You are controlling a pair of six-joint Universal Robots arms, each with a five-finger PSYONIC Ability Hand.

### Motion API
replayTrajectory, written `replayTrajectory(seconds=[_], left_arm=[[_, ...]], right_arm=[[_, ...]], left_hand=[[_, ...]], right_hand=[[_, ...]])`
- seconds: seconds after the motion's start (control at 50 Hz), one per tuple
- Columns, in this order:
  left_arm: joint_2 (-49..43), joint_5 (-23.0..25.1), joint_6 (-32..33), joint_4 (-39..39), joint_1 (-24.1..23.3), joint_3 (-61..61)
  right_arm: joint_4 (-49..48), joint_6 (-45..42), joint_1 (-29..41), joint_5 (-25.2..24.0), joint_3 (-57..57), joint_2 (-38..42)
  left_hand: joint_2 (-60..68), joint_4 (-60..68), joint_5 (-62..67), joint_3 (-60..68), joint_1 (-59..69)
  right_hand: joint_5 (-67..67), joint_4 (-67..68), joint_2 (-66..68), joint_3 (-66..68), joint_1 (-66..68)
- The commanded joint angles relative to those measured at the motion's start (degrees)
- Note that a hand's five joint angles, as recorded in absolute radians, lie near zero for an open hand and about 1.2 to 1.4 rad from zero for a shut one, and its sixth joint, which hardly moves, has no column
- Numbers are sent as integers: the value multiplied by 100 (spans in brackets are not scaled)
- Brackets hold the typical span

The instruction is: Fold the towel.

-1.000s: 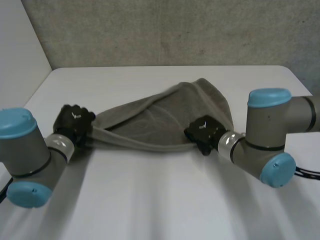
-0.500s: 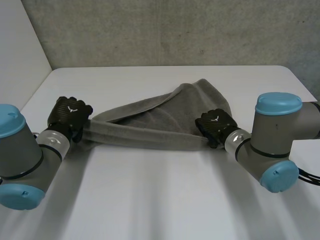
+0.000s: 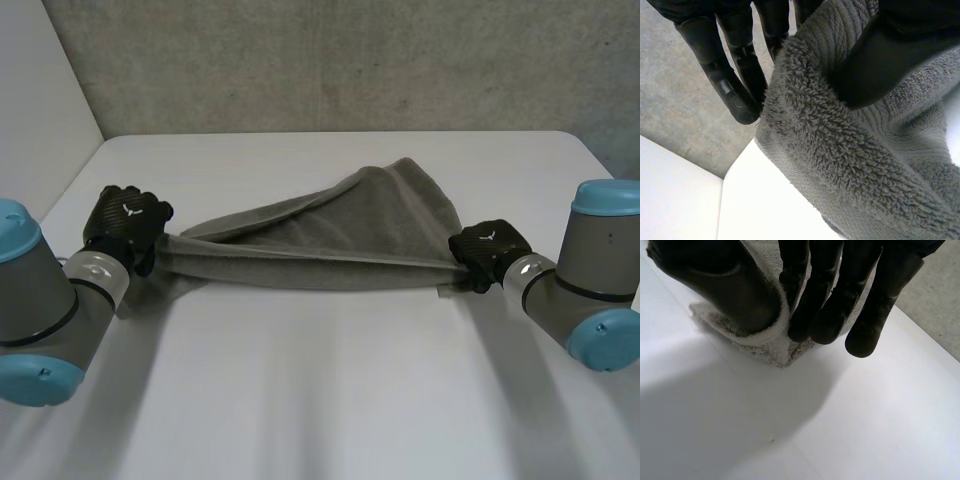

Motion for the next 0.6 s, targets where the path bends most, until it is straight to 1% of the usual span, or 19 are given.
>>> replayTrajectory(seconds=[0.02,0.04,0.08,0.1,0.14,0.26,0.3,0.36,0.48,0.52,0.54,0.58,0.6], left_arm=[[67,21,-172,-42,-175,-194],[67,22,-172,-42,-175,-194],[94,65,-181,-42,-245,-317],[94,65,-181,-42,-246,-318],[111,65,-181,-60,-281,-387],[190,162,-172,-113,-290,-546],[269,328,-172,-113,-325,-634],[296,443,-181,-113,-386,-713],[349,479,-181,-104,-457,-898],[349,479,-172,-52,-509,-968],[349,479,-172,-51,-509,-968],[331,470,-155,-34,-553,-959],[331,470,-155,-34,-553,-959]], right_arm=[[-8,74,16,-38,169,-383],[-8,74,16,-38,170,-385],[-87,144,16,-125,371,-893],[-87,144,16,-126,372,-895],[-87,258,-19,-275,478,-1149],[-61,302,-28,-363,522,-1220],[-61,302,-46,-372,522,-1203],[-61,285,-46,-372,522,-1185],[-52,267,-46,-372,522,-1185],[-52,267,-46,-381,522,-1176],[-52,267,-46,-381,522,-1176],[-52,259,-55,-381,522,-1168],[-52,258,-55,-381,522,-1168]], left_hand=[[-3535,-3535,-4649,-3554,-3716],[-3546,-3547,-4660,-3565,-3727],[-5020,-5021,-6134,-5039,-5201],[-5026,-5027,-6141,-5046,-5207],[-5714,-5715,-6828,-5733,-5895],[-5649,-5649,-6763,-5668,-5830],[-5548,-5549,-6663,-5568,-5730],[-5364,-5365,-6478,-5383,-5545],[-5043,-5044,-6157,-5063,-5224],[-4525,-4526,-5639,-4545,-4706],[-4522,-4522,-5636,-4541,-4703],[-3685,-3686,-4799,-3704,-3866],[-3681,-3681,-4795,-3700,-3862]], right_hand=[[278,299,305,301,363],[278,299,305,301,363],[278,299,305,301,363],[278,299,305,301,363],[278,299,305,301,363],[278,299,305,301,363],[278,299,305,301,363],[278,299,305,301,363],[278,299,305,301,363],[278,299,305,301,363],[278,299,305,301,363],[278,299,305,301,363],[278,299,305,301,363]])
